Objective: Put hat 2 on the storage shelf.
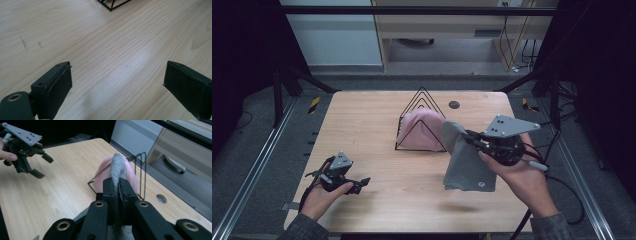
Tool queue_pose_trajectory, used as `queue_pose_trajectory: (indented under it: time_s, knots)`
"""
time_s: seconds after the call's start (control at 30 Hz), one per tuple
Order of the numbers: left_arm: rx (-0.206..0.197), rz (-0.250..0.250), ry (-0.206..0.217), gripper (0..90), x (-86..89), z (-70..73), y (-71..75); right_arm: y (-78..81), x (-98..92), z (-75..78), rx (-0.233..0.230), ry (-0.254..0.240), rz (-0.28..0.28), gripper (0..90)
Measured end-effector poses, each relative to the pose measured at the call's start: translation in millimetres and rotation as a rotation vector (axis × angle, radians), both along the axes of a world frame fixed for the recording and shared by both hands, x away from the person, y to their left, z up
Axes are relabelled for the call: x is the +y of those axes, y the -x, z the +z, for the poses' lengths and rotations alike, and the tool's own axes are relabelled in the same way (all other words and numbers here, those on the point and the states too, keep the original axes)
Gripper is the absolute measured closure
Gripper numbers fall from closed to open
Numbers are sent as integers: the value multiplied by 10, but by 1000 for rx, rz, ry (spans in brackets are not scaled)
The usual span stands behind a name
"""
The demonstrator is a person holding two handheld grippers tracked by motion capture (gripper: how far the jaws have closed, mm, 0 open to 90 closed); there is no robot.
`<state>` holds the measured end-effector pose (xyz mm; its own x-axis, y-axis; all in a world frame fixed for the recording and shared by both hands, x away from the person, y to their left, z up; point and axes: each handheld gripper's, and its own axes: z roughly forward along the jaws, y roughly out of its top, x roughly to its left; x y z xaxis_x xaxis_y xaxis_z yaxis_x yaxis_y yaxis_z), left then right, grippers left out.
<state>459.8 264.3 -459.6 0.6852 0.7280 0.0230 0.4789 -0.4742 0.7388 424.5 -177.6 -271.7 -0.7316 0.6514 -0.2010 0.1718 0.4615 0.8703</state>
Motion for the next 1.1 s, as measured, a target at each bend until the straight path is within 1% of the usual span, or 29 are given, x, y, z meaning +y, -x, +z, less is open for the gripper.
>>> queue_pose_trajectory:
  time_s: [0.13, 0.2, 0.23, 0.3, 0.33, 0.37, 0.4, 0.43, 0.47, 0.5, 0.57, 0.63, 0.7, 0.77, 0.83, 0.9, 0.97, 1.1]
  knots:
    - [-21, -25, 18, 101, -76, 96, 32, -4, 156, 53, -2, 11, 38, 855]
    - [-34, -51, 20, 112, -141, 174, 37, -24, 229, 65, 5, 16, 48, 855]
    - [-34, -51, 20, 116, -141, 174, 37, -24, 229, 65, 5, 16, 48, 855]
    - [-49, -76, 26, 121, -223, 274, 30, -62, 309, 64, 15, 28, 60, 855]
    - [-52, -91, 36, 128, -257, 312, 21, -83, 341, 61, 20, 32, 64, 855]
    - [-49, -117, 45, 147, -325, 372, -8, -117, 408, 51, 29, 41, 74, 855]
    - [-49, -117, 45, 149, -325, 372, -8, -117, 408, 51, 29, 41, 74, 855]
    - [-49, -139, 41, 154, -400, 417, -42, -146, 471, 43, 38, 49, 82, 855]
    - [-49, -139, 41, 157, -400, 417, -42, -146, 471, 43, 38, 49, 82, 855]
    - [-48, -153, 33, 157, -439, 440, -58, -161, 502, 41, 43, 53, 90, 855]
    - [-31, -186, 33, 157, -515, 486, -98, -185, 561, 40, 50, 64, 102, 855]
    - [-24, -213, 23, 161, -590, 545, -136, -216, 643, 49, 56, 78, 120, 854]
    - [-19, -242, 7, 162, -657, 603, -172, -220, 667, 56, 58, 80, 125, 854]
    - [-11, -272, 1, 162, -744, 673, -217, -227, 712, 67, 59, 75, 134, 854]
    - [-9, -282, 8, 179, -768, 694, -229, -225, 775, 68, 64, 75, 154, 854]
    - [-19, -297, 8, 190, -812, 739, -239, -225, 796, 63, 67, 75, 159, 854]
    - [-19, -318, 9, 202, -846, 776, -255, -223, 838, 55, 72, 83, 167, 853]
    - [-38, -326, 14, 252, -895, 836, -279, -206, 921, 61, 72, 87, 188, 853]
